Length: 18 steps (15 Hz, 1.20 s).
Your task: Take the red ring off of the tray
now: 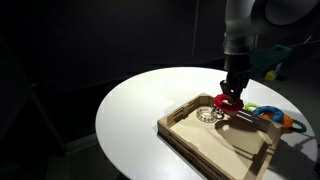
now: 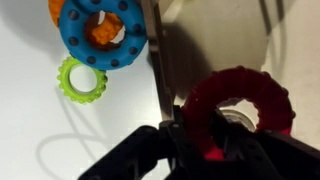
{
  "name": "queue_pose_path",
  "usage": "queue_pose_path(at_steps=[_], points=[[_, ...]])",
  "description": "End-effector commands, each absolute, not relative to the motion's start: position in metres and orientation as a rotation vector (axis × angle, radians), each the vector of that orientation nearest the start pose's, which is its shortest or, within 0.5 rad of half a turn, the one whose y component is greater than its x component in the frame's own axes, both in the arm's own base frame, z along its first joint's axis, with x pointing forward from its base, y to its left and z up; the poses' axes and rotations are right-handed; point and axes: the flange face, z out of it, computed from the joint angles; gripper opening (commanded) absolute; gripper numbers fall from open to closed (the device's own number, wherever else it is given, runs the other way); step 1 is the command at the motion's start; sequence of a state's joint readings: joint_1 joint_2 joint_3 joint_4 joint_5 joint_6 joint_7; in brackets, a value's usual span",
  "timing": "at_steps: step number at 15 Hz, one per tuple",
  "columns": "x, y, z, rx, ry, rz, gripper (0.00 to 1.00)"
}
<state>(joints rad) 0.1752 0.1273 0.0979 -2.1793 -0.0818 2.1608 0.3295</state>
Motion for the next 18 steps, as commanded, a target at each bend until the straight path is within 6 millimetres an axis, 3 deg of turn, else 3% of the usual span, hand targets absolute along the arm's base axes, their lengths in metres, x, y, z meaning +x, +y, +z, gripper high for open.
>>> queue_pose_path(at_steps=[1,7,11,18], points=[[0.520,0.106,0.339,-3.257,0.202,0.239,0.10],[0.516,0.051,0.335,-3.242,0.542,0.329,0.10],[0.511,0.026,0.325,-3.215,0.728,0.390,0.10],[0.496,0.012,0.292,-3.197,0.849,0.543,0.10]])
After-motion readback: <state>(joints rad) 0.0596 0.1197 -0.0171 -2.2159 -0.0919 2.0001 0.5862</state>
